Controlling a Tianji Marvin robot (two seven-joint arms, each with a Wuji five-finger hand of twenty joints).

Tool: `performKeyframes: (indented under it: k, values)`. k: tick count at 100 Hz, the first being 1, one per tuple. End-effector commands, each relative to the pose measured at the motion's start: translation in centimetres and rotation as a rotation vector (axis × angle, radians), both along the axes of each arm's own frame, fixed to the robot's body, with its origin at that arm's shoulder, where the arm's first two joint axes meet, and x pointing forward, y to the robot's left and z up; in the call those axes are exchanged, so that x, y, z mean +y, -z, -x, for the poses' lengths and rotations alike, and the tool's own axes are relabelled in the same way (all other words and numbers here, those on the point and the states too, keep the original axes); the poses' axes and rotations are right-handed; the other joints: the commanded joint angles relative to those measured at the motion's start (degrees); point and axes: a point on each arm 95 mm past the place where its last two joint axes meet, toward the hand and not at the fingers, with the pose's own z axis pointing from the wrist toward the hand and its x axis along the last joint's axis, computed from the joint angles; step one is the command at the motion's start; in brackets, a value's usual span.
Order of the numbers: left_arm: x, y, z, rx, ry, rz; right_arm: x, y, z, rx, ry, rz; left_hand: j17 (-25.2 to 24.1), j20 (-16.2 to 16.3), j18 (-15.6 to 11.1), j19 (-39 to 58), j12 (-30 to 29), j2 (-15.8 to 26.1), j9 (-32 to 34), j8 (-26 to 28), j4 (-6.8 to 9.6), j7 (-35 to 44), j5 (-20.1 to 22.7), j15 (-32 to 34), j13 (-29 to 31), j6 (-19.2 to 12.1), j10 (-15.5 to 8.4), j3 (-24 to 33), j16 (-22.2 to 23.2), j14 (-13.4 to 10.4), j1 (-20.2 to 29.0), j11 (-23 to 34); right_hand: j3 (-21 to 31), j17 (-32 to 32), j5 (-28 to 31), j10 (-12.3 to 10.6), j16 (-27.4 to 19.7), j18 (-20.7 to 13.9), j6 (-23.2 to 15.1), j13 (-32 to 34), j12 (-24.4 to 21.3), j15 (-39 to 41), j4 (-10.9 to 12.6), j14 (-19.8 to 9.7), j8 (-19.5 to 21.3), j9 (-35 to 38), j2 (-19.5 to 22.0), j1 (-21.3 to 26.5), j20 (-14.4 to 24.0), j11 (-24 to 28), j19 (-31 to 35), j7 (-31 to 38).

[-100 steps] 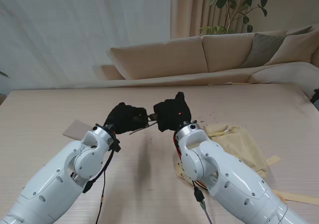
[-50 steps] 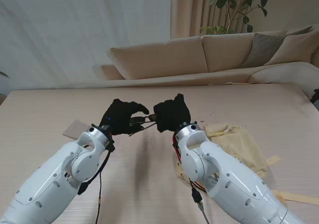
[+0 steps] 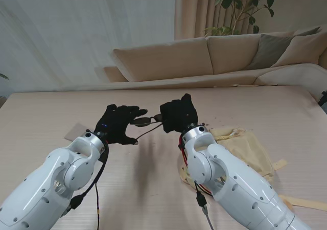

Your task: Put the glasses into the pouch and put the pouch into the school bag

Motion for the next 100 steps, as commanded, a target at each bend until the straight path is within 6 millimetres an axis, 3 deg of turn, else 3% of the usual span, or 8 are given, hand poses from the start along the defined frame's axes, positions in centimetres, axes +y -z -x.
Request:
performKeyframes:
  k: [1,22,52,67,78,93,95,100]
  values:
    - [-0.3,0.0,0.5,0.013,0.02,-0.001,0.1,0.2,0.1,0.018,0.002,-0.012,-0.9,0.0,1.8,-2.0,-0.8,-2.5,-2.5,-1.0,0.36,-2.2,-2.2,-1.8,-1.8,1.0,0.2,0.2,-1.0,0.0,0.0,-2.0,5.5,-0.3,3.4,8.6,0.2,1.3,-1.4,1.2,1.0,0.8,-1.9,-2.2,2.4,2.1,0.0,3.9,0.7,1.2,1.3,4.5]
    - [0.1,0.0,0.9,0.051,0.015,0.018,0.1,0.0,0.0,0.012,0.008,-0.02,0.2,-0.9,3.3,-2.4,-0.9,-3.6,-3.5,-0.7,-0.13,-6.8,-2.3,-2.8,-3.3,3.6,1.8,0.8,-2.2,1.1,0.2,-5.1,5.5,-0.1,3.4,8.6,0.2,1.0,-1.3,1.3,1.0,0.9,-1.9,-2.1,2.5,2.2,0.1,3.8,0.9,1.3,1.7,4.5]
    - [-0.4,0.6,0.0,0.144,0.014,0.273,0.2,0.1,0.1,0.003,0.014,-0.033,4.6,-3.6,9.6,-3.4,-1.1,-4.1,-3.1,1.3,-2.51,-5.0,-1.5,-2.4,-3.3,6.9,6.0,-0.3,-3.4,5.6,-5.5,-3.9,5.4,-0.1,3.4,9.0,0.3,0.8,-0.9,1.1,1.1,1.1,-1.8,-1.8,2.8,1.9,0.3,4.0,1.1,1.6,2.0,4.5]
    - [-0.6,1.3,-0.9,0.096,0.012,0.276,0.3,0.2,0.3,0.004,-0.015,-0.039,8.5,-2.0,10.4,4.8,3.4,-1.4,-1.2,8.0,-0.43,5.5,-2.0,3.4,3.1,2.8,2.6,-1.0,0.1,4.6,0.0,6.1,5.4,-0.3,3.2,8.7,0.4,0.3,-1.4,1.0,1.1,1.1,-1.8,-2.1,2.8,1.7,0.6,3.7,1.3,1.6,2.2,4.4]
    - [-0.7,1.5,-1.3,0.044,-0.013,0.284,0.2,0.3,0.5,0.0,-0.038,-0.047,9.7,0.0,10.5,9.8,8.1,1.7,5.6,21.3,0.23,25.9,-2.3,12.0,9.2,-2.1,-0.5,1.5,6.5,2.6,1.1,13.1,5.3,-0.6,3.2,8.4,0.4,-0.3,-1.6,0.6,1.1,1.0,-1.7,-2.4,2.9,1.4,0.9,3.6,1.4,1.6,2.3,4.3]
    - [-0.7,1.7,-1.7,-0.036,-0.024,0.292,-0.1,0.5,0.8,0.006,-0.065,-0.034,10.3,3.2,7.4,15.9,13.7,7.8,23.2,26.5,0.27,34.8,13.2,19.4,19.1,-9.1,-3.3,3.7,11.3,3.5,-0.2,18.8,5.4,-0.3,3.0,7.3,0.5,-0.4,-3.2,0.5,1.2,0.7,-1.9,-3.3,3.1,0.8,1.0,2.7,1.5,1.9,2.7,4.0]
    - [-0.7,1.7,-1.8,-0.043,-0.024,0.295,-0.1,0.6,0.8,0.009,-0.068,-0.031,10.1,3.6,7.2,16.5,14.7,7.9,25.8,26.7,-0.86,35.8,15.3,19.8,20.1,-10.3,-3.6,1.1,11.5,3.4,2.2,19.2,5.4,-0.2,3.0,7.2,0.5,-0.3,-3.2,0.6,1.2,0.7,-2.0,-3.3,3.1,0.8,0.9,2.5,1.6,1.9,2.7,4.0]
    - [-0.8,1.7,-1.8,-0.049,-0.025,0.298,-0.1,0.7,0.9,0.014,-0.078,-0.023,9.9,3.9,6.8,17.0,16.0,10.1,29.9,26.3,0.26,38.7,18.7,20.2,21.7,-14.1,-4.2,-7.8,11.5,3.3,7.4,19.9,5.5,-0.2,2.8,6.9,0.5,-0.3,-3.5,0.5,1.1,0.5,-2.1,-3.5,3.1,0.7,0.9,2.2,1.6,1.9,2.7,3.8]
